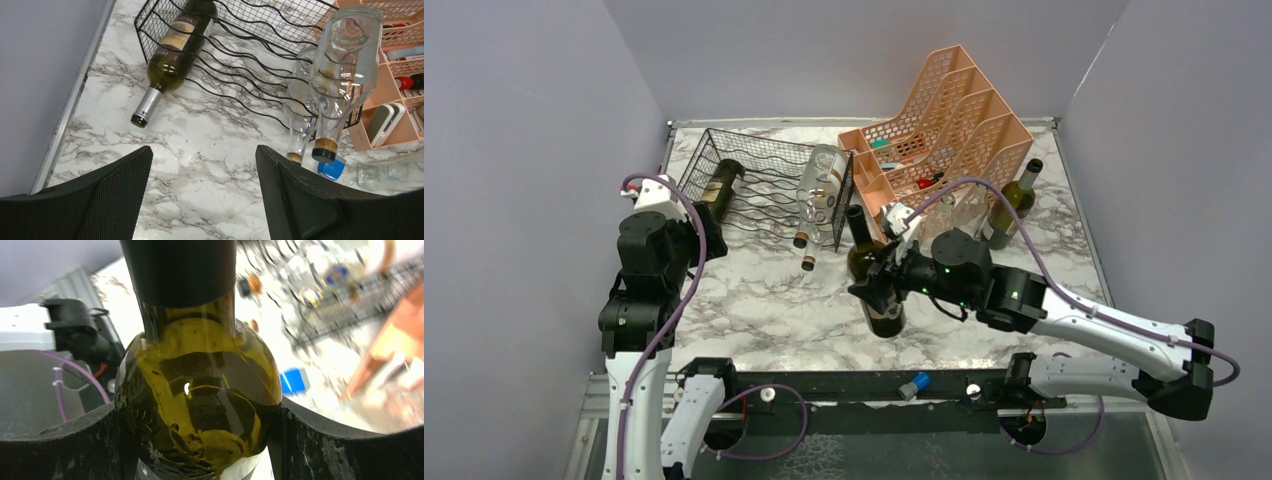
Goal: Take the wine bottle off the wine rack
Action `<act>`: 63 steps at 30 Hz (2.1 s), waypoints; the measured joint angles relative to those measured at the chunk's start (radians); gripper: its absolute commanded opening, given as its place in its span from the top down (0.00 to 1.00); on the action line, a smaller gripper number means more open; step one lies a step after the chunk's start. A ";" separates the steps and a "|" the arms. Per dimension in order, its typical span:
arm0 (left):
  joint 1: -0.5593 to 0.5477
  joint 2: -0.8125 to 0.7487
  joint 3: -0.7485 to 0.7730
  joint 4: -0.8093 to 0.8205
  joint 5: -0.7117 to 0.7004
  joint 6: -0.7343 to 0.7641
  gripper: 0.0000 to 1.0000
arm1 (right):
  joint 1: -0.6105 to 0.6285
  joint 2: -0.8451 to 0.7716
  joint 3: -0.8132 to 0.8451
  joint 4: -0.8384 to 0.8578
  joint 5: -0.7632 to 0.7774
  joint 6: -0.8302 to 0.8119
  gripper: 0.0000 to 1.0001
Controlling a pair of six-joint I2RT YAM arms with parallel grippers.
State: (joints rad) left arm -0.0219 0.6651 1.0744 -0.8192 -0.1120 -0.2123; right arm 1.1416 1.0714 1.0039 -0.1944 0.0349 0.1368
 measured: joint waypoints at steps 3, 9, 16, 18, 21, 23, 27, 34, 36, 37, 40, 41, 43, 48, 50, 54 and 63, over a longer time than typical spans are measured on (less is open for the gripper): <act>0.000 0.005 -0.023 0.021 0.024 -0.017 0.19 | 0.000 -0.087 -0.051 -0.119 0.105 0.059 0.41; 0.000 0.022 -0.045 0.038 0.056 -0.039 0.19 | 0.000 -0.134 -0.086 -0.315 0.279 0.200 0.42; 0.000 0.023 -0.062 0.055 0.080 -0.058 0.19 | -0.009 -0.165 -0.143 -0.461 0.507 0.460 0.42; 0.000 0.023 -0.066 0.057 0.085 -0.062 0.19 | -0.024 -0.177 -0.172 -0.482 0.555 0.506 0.42; 0.000 0.026 -0.075 0.060 0.096 -0.068 0.19 | -0.078 -0.158 -0.190 -0.510 0.624 0.575 0.42; 0.000 0.031 -0.076 0.063 0.102 -0.072 0.19 | -0.120 -0.145 -0.203 -0.505 0.655 0.602 0.42; 0.000 0.034 -0.079 0.065 0.105 -0.076 0.19 | -0.212 -0.138 -0.251 -0.464 0.690 0.615 0.42; 0.000 0.035 -0.092 0.072 0.105 -0.077 0.19 | -0.318 -0.134 -0.315 -0.366 0.787 0.594 0.42; 0.000 0.035 -0.095 0.078 0.105 -0.077 0.19 | -0.341 -0.134 -0.324 -0.336 0.814 0.579 0.42; 0.000 0.035 -0.098 0.080 0.105 -0.077 0.19 | -0.353 -0.135 -0.332 -0.314 0.826 0.569 0.42; 0.000 0.035 -0.111 0.085 0.109 -0.079 0.19 | -0.415 -0.135 -0.361 -0.242 0.846 0.535 0.42; 0.000 0.035 -0.113 0.085 0.110 -0.079 0.19 | -0.437 -0.135 -0.371 -0.222 0.853 0.524 0.42; 0.000 0.037 -0.116 0.086 0.113 -0.079 0.19 | -0.477 -0.136 -0.389 -0.193 0.866 0.509 0.42; 0.000 0.034 -0.117 0.089 0.115 -0.078 0.19 | -0.537 -0.164 -0.441 -0.101 0.911 0.449 0.42; 0.000 0.034 -0.117 0.092 0.116 -0.078 0.19 | -0.560 -0.178 -0.476 -0.031 0.932 0.399 0.42; 0.000 0.035 -0.117 0.096 0.116 -0.079 0.19 | -0.631 -0.191 -0.542 0.134 0.959 0.294 0.43; 0.000 0.046 -0.127 0.108 0.139 -0.079 0.20 | -0.758 -0.094 -0.726 0.760 0.970 -0.039 0.43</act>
State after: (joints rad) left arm -0.0219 0.7109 0.9474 -0.7109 0.0273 -0.2916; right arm 0.3840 0.9775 0.2783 0.5655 1.0054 0.0978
